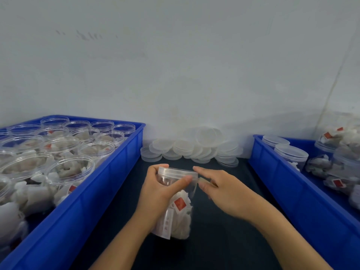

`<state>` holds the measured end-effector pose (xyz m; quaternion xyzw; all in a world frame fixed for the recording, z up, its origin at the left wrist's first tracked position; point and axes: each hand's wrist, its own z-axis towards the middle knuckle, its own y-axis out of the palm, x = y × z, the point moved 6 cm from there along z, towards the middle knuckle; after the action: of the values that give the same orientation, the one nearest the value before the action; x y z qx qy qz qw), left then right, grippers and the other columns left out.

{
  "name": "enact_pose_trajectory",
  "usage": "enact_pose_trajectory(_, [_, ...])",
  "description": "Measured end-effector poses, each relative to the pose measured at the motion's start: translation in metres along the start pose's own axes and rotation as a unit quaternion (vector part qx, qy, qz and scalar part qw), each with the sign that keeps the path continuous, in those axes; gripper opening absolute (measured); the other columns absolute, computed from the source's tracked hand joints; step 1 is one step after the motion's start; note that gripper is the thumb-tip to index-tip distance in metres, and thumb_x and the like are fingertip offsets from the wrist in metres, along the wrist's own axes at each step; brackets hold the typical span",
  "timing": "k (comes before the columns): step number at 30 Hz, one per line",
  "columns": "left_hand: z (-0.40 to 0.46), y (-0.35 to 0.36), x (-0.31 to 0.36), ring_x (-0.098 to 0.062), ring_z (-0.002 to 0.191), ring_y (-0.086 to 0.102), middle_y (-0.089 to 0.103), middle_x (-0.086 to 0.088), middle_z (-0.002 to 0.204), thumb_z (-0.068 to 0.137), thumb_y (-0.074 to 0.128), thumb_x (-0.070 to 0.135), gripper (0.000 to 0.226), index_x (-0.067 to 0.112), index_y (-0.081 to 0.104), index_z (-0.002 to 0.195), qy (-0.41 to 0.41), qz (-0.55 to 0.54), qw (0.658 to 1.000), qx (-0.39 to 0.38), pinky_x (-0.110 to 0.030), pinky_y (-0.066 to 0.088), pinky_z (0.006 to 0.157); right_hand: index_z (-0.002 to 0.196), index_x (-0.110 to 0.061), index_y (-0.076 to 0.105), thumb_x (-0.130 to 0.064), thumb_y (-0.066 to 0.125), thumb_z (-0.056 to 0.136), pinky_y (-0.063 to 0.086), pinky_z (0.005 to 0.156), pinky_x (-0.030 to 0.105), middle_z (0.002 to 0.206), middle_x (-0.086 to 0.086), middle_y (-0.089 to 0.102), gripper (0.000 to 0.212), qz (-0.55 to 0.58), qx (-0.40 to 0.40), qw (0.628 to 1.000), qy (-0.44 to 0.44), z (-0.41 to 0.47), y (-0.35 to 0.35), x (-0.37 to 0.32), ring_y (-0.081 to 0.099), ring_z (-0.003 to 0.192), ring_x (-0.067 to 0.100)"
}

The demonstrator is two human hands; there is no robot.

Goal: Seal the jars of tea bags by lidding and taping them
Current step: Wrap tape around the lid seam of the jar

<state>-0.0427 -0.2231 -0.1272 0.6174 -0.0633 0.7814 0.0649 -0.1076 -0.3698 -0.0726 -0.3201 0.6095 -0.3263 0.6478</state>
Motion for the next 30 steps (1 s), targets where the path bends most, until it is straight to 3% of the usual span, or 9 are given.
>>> enact_pose_trajectory(2, [0.001, -0.002, -0.001, -0.003, 0.084, 0.069, 0.067, 0.003, 0.104, 0.043, 0.078, 0.059, 0.081, 0.029, 0.052, 0.114, -0.004, -0.013, 1.0, 0.0, -0.015, 0.051, 0.062, 0.151, -0.038, 0.015, -0.036, 0.043, 0.101, 0.042, 0.056, 0.016, 0.08, -0.01, 0.06, 0.058, 0.114, -0.064, 0.99, 0.06, -0.002, 0.005, 0.005, 0.052, 0.059, 0.002])
enact_pose_trajectory(3, [0.002, -0.003, -0.001, -0.002, 0.083, 0.069, 0.067, 0.003, 0.103, 0.043, 0.078, 0.058, 0.081, 0.028, 0.053, 0.114, -0.004, -0.019, 1.0, -0.001, -0.014, 0.051, 0.06, 0.151, -0.038, 0.013, -0.038, 0.044, 0.101, 0.037, 0.049, 0.016, 0.067, -0.007, 0.058, 0.06, 0.136, -0.083, 0.984, 0.081, -0.004, 0.006, 0.008, 0.045, 0.049, 0.002])
enact_pose_trajectory(6, [0.002, -0.004, -0.001, -0.003, 0.082, 0.07, 0.068, 0.002, 0.101, 0.042, 0.08, 0.056, 0.082, 0.027, 0.054, 0.114, -0.005, -0.038, 0.999, -0.01, -0.012, 0.051, 0.058, 0.15, -0.03, 0.021, -0.04, 0.047, 0.099, 0.034, 0.046, 0.015, 0.053, -0.006, 0.051, 0.058, 0.13, -0.074, 0.985, 0.085, -0.002, 0.001, 0.014, 0.041, 0.041, 0.001])
enact_pose_trajectory(13, [0.001, 0.003, -0.004, -0.011, 0.083, 0.072, 0.073, 0.012, 0.092, 0.039, 0.088, 0.048, 0.088, 0.025, 0.056, 0.118, -0.045, -0.085, 0.992, -0.076, -0.017, 0.054, 0.062, 0.136, -0.041, 0.047, -0.042, 0.057, 0.093, 0.04, 0.074, 0.024, 0.068, -0.016, 0.044, 0.044, 0.048, -0.01, 0.999, 0.015, 0.006, -0.011, 0.018, 0.049, 0.06, 0.0])
enact_pose_trajectory(18, [0.002, 0.006, -0.007, -0.012, 0.086, 0.072, 0.073, 0.009, 0.095, 0.04, 0.083, 0.051, 0.087, 0.025, 0.057, 0.119, -0.04, -0.093, 0.99, -0.095, -0.022, 0.054, 0.069, 0.132, -0.044, 0.053, -0.034, 0.057, 0.096, 0.037, 0.065, 0.019, 0.046, -0.016, 0.046, 0.038, 0.092, -0.038, 0.995, 0.003, 0.011, -0.007, 0.022, 0.042, 0.05, 0.0])
enact_pose_trajectory(22, [0.002, 0.007, -0.008, -0.015, 0.092, 0.071, 0.073, 0.004, 0.101, 0.042, 0.082, 0.049, 0.088, 0.024, 0.056, 0.122, -0.044, -0.1, 0.987, -0.122, -0.024, 0.055, 0.071, 0.135, -0.042, 0.051, -0.032, 0.057, 0.095, 0.036, 0.061, 0.02, 0.05, -0.009, 0.041, 0.041, 0.122, -0.049, 0.991, -0.007, 0.013, -0.003, 0.023, 0.039, 0.048, 0.001])
enact_pose_trajectory(25, [0.001, 0.008, -0.012, -0.02, 0.095, 0.071, 0.073, -0.002, 0.104, 0.044, 0.081, 0.045, 0.087, 0.022, 0.054, 0.123, -0.051, -0.136, 0.982, -0.123, -0.026, 0.057, 0.07, 0.123, -0.045, 0.061, -0.034, 0.057, 0.096, 0.036, 0.058, 0.02, 0.048, -0.01, 0.041, 0.03, 0.124, -0.034, 0.992, -0.015, 0.012, -0.002, 0.021, 0.037, 0.046, 0.001])
enact_pose_trajectory(27, [0.001, 0.008, -0.013, -0.019, 0.093, 0.072, 0.073, 0.0, 0.102, 0.046, 0.08, 0.046, 0.085, 0.023, 0.051, 0.123, -0.051, -0.148, 0.98, -0.122, -0.025, 0.057, 0.068, 0.111, -0.047, 0.067, -0.035, 0.055, 0.096, 0.038, 0.058, 0.021, 0.048, -0.01, 0.04, 0.022, 0.12, -0.032, 0.992, -0.022, 0.011, -0.002, 0.018, 0.036, 0.047, 0.002])
enact_pose_trajectory(30, [-0.002, 0.011, -0.012, -0.014, 0.092, 0.072, 0.073, 0.008, 0.1, 0.058, 0.078, 0.044, 0.071, 0.024, 0.048, 0.119, -0.032, -0.127, 0.982, -0.136, -0.022, 0.057, 0.066, 0.112, -0.046, 0.067, -0.036, 0.053, 0.097, 0.037, 0.056, 0.016, 0.045, -0.012, 0.039, 0.023, 0.097, -0.033, 0.994, -0.026, 0.008, -0.005, 0.015, 0.036, 0.044, 0.001])
